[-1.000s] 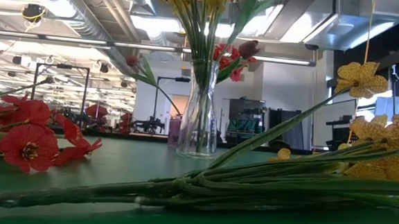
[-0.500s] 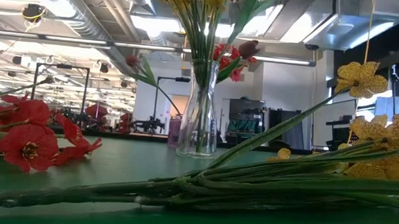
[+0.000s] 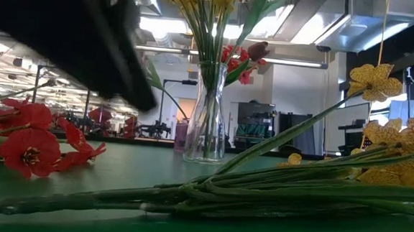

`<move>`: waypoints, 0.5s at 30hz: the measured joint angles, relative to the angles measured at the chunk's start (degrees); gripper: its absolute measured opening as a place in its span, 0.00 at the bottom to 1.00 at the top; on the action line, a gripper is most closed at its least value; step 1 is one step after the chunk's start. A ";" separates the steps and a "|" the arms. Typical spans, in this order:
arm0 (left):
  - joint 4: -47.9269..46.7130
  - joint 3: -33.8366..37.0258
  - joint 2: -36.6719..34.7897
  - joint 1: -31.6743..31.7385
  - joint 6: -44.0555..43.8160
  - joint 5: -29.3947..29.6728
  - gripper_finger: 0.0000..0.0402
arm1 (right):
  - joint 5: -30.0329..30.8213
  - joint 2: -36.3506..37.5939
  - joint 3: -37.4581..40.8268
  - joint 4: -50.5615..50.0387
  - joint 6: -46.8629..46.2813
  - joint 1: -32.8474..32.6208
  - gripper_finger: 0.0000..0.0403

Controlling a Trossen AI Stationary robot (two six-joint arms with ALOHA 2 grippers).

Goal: Sort flowers into vase by color
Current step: Put the yellow flowers into the transparent vase

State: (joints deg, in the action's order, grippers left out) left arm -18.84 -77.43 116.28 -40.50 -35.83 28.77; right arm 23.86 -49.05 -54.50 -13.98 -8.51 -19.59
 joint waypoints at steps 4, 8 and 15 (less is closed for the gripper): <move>0.01 0.00 2.74 0.77 -1.73 -1.49 0.62 | 0.14 0.01 0.00 0.00 0.14 0.09 0.60; 2.01 -0.02 5.23 1.98 -3.51 -3.43 0.62 | 2.09 0.01 0.00 -0.62 0.95 0.11 0.60; 3.84 -0.33 6.81 2.30 -4.05 -3.21 0.60 | 2.71 0.01 0.00 -1.51 1.01 0.11 0.60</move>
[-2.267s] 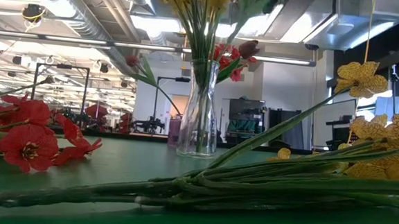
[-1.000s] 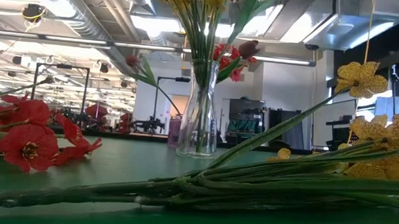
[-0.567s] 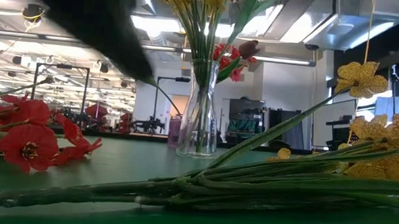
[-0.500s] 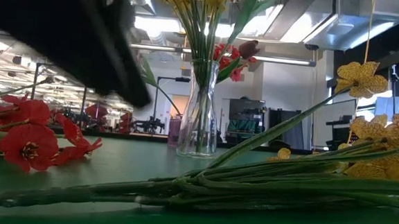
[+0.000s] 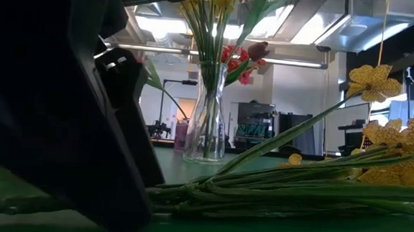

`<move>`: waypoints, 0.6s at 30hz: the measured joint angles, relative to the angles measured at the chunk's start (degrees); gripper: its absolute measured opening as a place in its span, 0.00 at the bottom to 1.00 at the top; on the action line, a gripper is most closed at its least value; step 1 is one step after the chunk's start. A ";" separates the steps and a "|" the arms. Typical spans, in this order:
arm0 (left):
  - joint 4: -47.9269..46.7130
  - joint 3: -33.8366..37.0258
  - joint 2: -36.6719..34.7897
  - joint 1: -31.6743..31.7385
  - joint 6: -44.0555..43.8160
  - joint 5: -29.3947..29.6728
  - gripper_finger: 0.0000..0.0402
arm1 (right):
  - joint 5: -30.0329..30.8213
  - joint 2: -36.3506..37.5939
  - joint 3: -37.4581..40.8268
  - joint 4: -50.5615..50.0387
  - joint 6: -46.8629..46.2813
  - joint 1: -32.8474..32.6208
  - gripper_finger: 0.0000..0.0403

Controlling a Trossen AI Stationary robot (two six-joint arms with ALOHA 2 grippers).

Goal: Sort flowers into vase by color
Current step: Put the yellow flowers into the transparent vase

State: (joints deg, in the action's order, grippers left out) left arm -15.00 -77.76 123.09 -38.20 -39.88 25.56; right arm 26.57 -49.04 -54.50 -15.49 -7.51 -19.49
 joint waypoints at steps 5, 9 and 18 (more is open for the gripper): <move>-1.55 0.00 0.02 0.10 -0.64 0.67 0.47 | 0.00 0.00 0.00 -0.08 -0.07 0.00 0.60; -2.04 0.06 0.02 0.27 -0.85 0.86 0.30 | 0.00 0.00 0.00 -0.10 -0.11 0.00 0.60; -4.66 0.11 -3.08 0.81 -0.66 -0.48 0.03 | -0.45 0.25 0.00 0.69 0.09 0.00 0.60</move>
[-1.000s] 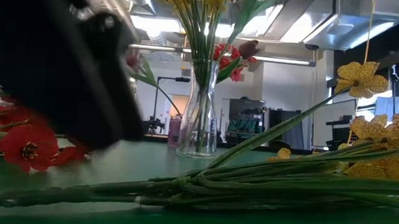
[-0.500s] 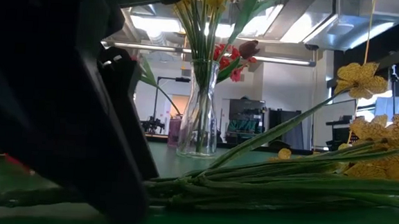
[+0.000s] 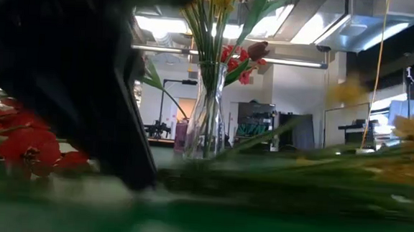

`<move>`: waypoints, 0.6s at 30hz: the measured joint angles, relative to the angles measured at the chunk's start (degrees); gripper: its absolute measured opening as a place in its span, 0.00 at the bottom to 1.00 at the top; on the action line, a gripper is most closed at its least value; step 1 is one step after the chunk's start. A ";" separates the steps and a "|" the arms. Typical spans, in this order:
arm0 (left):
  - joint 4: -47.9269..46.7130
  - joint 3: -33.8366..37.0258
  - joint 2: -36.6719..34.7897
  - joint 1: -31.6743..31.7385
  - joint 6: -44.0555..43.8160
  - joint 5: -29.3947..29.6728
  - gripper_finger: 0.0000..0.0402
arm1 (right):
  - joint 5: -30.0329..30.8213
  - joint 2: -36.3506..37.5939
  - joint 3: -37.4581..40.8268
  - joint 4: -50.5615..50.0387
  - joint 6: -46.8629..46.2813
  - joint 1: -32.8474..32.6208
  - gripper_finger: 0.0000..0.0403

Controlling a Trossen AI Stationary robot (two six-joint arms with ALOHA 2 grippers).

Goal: Sort flowers into vase by color
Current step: Put the yellow flowers into the transparent vase

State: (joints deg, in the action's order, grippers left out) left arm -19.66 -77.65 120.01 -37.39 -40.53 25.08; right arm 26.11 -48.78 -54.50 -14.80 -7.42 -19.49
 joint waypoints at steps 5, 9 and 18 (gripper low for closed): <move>-1.18 -0.92 -8.51 -1.33 2.53 4.98 0.01 | -2.74 1.13 -2.68 0.15 -0.45 -0.05 0.60; -2.32 -0.81 -15.86 -3.69 4.95 11.26 0.01 | -5.42 1.51 -5.69 -0.12 -0.52 -0.07 0.60; 4.04 -0.94 -31.82 -13.16 21.64 36.64 0.00 | -9.27 1.78 -8.48 0.78 1.03 -0.06 0.60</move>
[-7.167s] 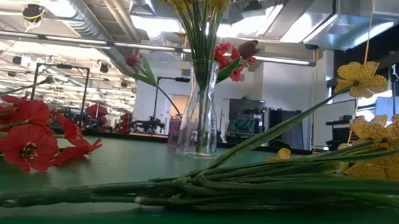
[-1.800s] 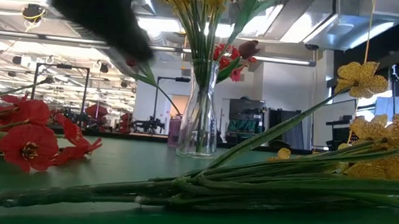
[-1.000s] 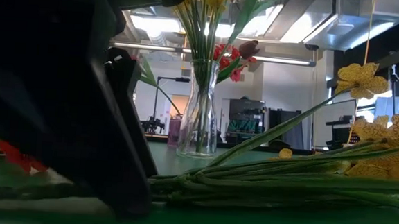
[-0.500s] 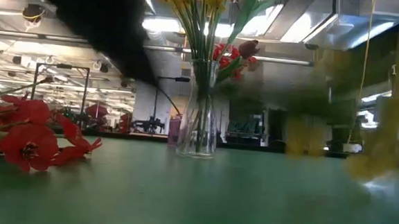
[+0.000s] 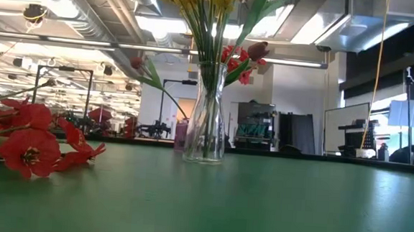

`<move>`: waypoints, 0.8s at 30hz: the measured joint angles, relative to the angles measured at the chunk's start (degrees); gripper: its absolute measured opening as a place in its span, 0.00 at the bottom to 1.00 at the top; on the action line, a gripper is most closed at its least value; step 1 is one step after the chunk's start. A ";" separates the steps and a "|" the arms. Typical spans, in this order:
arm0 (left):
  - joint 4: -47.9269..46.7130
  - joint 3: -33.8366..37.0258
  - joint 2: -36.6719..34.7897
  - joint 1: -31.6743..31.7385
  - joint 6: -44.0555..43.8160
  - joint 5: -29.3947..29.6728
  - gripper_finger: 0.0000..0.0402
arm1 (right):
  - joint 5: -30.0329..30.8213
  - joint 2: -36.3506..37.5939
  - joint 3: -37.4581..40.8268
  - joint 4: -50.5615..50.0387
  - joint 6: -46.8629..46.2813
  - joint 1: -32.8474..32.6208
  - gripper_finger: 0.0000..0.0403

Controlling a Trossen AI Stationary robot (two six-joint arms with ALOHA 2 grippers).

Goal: Sort flowers into vase by color
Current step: Put the yellow flowers into the transparent vase

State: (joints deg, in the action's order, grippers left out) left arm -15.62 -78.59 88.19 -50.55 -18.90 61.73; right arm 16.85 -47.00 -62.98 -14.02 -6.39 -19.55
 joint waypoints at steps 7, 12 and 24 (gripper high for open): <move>17.90 -0.02 -7.13 4.89 22.81 -1.80 0.00 | -3.56 -7.16 -0.02 11.30 3.76 0.07 0.60; 26.82 -0.04 -9.84 14.53 27.15 -15.43 0.00 | -12.03 -15.11 0.02 26.99 7.79 0.06 0.60; 28.56 -0.02 -6.79 28.06 17.92 -35.38 0.00 | -12.57 -25.45 0.04 45.03 12.40 2.50 0.60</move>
State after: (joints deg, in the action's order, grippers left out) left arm 12.93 -78.61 81.40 -22.49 -0.97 26.34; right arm 4.28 -72.45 -62.94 31.01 6.01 -17.05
